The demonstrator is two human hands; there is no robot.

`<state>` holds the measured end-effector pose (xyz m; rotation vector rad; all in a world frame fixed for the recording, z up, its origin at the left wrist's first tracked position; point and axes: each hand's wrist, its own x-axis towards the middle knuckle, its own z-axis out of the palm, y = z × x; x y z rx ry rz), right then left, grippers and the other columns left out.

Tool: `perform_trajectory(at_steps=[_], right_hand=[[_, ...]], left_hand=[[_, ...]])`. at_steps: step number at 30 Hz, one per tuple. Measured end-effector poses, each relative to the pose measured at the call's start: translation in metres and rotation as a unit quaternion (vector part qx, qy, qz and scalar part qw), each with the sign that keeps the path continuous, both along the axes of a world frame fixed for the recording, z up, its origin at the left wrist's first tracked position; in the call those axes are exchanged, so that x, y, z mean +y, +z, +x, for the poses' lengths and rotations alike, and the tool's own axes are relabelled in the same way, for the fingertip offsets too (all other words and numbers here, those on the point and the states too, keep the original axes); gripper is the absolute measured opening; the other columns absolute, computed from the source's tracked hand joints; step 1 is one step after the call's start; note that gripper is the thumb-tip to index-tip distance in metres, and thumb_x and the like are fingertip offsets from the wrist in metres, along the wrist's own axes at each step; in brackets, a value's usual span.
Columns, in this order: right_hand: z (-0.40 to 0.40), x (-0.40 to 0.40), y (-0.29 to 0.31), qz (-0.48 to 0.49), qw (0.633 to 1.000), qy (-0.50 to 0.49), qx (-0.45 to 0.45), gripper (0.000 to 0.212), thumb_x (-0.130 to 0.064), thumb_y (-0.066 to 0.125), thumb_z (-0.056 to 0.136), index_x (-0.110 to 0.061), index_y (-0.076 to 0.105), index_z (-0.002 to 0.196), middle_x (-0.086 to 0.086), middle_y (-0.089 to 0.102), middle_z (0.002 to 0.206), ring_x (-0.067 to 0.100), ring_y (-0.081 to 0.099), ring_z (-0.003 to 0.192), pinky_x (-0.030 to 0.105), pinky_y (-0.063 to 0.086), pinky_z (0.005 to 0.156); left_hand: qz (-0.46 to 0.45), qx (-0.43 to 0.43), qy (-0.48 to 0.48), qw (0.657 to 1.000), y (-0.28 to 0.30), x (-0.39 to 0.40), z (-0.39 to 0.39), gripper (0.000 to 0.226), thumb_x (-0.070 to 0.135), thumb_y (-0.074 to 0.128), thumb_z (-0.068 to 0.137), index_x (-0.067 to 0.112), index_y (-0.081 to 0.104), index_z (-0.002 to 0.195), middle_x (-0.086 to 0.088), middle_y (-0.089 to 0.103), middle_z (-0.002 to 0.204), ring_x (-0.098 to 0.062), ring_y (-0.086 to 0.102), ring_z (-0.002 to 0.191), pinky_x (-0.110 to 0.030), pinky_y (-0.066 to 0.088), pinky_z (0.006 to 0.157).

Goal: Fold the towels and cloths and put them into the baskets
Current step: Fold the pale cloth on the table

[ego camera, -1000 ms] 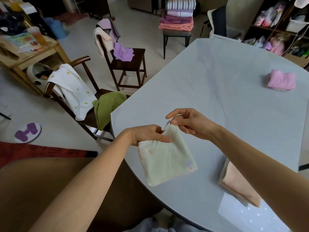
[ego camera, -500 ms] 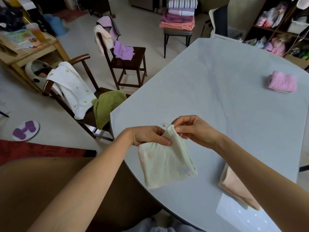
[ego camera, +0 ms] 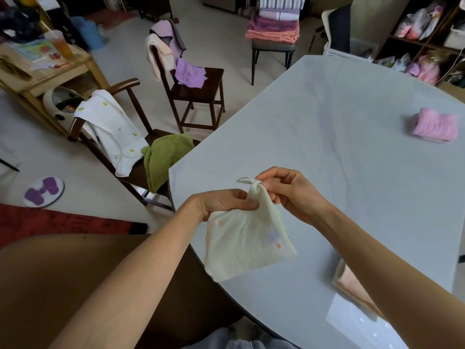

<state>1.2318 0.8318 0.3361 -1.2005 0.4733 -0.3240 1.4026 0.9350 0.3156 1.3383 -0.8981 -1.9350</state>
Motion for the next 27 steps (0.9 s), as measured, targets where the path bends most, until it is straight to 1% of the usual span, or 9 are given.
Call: perform_trajectory(at_steps=[4,8,11,13,17,20,22,24,27], right_hand=[[0.002,-0.006,-0.001,-0.030,0.998,0.046,0.015,0.005,0.000,0.060,0.087,0.001,0.064,0.083,0.005,0.062,0.067,0.010,0.056,0.058,0.018,0.047,0.058],[-0.002,-0.015,-0.004,-0.017,0.987,0.156,0.020,0.014,-0.013,0.053,0.092,0.000,0.059,0.090,0.010,0.052,0.097,0.012,0.051,0.079,0.022,0.042,0.067],[-0.001,-0.018,-0.008,0.015,0.980,0.193,0.048,0.025,-0.022,0.046,0.096,0.000,0.057,0.100,0.006,0.057,0.096,0.019,0.053,0.090,0.028,0.043,0.078],[0.000,-0.023,-0.011,0.017,0.978,0.195,0.076,0.027,-0.022,0.043,0.100,0.000,0.056,0.104,0.003,0.062,0.097,0.019,0.057,0.096,0.031,0.045,0.088],[0.001,-0.029,-0.013,-0.076,0.966,0.192,0.155,0.030,-0.022,0.039,0.103,0.001,0.058,0.102,-0.001,0.061,0.093,0.012,0.058,0.094,0.032,0.045,0.093],[-0.003,-0.030,-0.012,-0.082,0.974,0.164,0.135,0.026,-0.026,0.043,0.101,-0.007,0.057,0.090,0.001,0.061,0.096,0.012,0.060,0.094,0.029,0.046,0.089],[-0.008,-0.032,-0.012,-0.074,0.976,0.174,0.110,0.025,-0.024,0.049,0.098,-0.001,0.053,0.088,0.006,0.059,0.102,0.015,0.059,0.098,0.027,0.047,0.088],[-0.010,-0.035,-0.012,-0.107,0.966,0.203,0.123,0.028,-0.021,0.055,0.095,0.005,0.047,0.085,0.009,0.053,0.103,0.016,0.056,0.099,0.027,0.045,0.090],[-0.006,-0.039,-0.013,-0.183,0.941,0.211,0.191,0.031,-0.025,0.058,0.095,0.002,0.048,0.085,0.000,0.051,0.095,0.013,0.051,0.089,0.028,0.041,0.085]], left_hand=[[-0.007,-0.027,-0.004,1.000,-0.002,0.002,0.006,0.077,0.051,0.090,0.049,0.013,0.063,0.110,-0.005,0.068,0.110,-0.021,0.063,0.104,-0.036,0.048,0.100],[-0.008,-0.044,-0.027,0.999,0.002,0.000,0.011,0.071,0.060,0.087,0.046,0.015,0.069,0.097,0.003,0.073,0.093,-0.012,0.069,0.086,-0.024,0.054,0.081],[0.005,-0.087,-0.037,0.996,0.007,-0.006,0.007,0.034,0.041,0.076,0.077,0.014,0.069,0.096,0.003,0.073,0.092,-0.012,0.069,0.083,-0.027,0.055,0.083],[0.005,-0.117,-0.036,0.992,0.009,-0.009,0.005,0.014,0.025,0.065,0.089,0.014,0.069,0.096,0.003,0.073,0.091,-0.011,0.070,0.082,-0.026,0.056,0.082],[-0.006,-0.165,-0.036,0.986,0.003,-0.015,-0.003,0.015,0.026,0.067,0.088,0.016,0.070,0.099,0.001,0.074,0.095,-0.015,0.070,0.088,-0.028,0.055,0.082],[-0.011,-0.176,-0.021,0.984,-0.001,-0.018,-0.007,0.018,0.029,0.069,0.087,0.018,0.069,0.101,0.001,0.073,0.098,-0.017,0.070,0.092,-0.028,0.055,0.083],[-0.007,-0.170,-0.017,0.985,-0.002,-0.018,-0.006,0.023,0.029,0.069,0.087,0.015,0.068,0.105,0.000,0.073,0.100,-0.016,0.069,0.094,-0.027,0.054,0.082],[-0.002,-0.174,-0.034,0.984,-0.001,-0.019,-0.006,0.020,0.028,0.069,0.088,0.016,0.069,0.103,0.001,0.073,0.099,-0.014,0.070,0.091,-0.025,0.053,0.079],[-0.012,-0.192,-0.046,0.980,-0.003,-0.024,-0.011,0.015,0.029,0.070,0.087,0.017,0.070,0.097,0.000,0.073,0.096,-0.013,0.070,0.089,-0.027,0.054,0.082]])
